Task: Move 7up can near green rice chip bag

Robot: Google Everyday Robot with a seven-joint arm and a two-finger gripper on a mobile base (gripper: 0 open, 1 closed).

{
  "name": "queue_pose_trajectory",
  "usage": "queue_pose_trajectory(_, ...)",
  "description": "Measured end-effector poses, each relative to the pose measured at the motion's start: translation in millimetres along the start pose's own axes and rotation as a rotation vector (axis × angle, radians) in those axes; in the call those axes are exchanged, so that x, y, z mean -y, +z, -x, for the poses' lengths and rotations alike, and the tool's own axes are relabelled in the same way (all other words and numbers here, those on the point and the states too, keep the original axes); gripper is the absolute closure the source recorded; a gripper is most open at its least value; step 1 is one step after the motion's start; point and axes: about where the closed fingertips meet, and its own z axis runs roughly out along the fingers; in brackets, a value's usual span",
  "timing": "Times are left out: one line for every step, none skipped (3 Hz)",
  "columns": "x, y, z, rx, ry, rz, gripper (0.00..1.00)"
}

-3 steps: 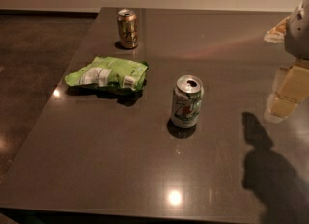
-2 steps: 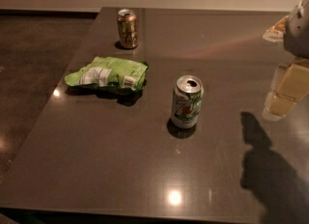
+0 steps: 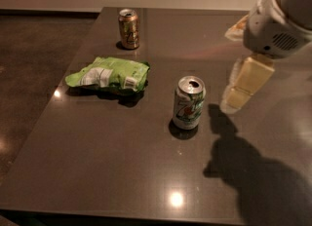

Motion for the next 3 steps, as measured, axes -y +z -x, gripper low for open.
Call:
queue_pose_trajectory(-2.1,29.6,26.6,0.083,-0.014,0.02,0.0)
queue_pose_trajectory(-3.9,57.4,42.7,0.153,-0.02,0.029,0.0)
queue_pose_trajectory(-5.9,68.7,45.1,0.183,-0.021,0.032,0.0)
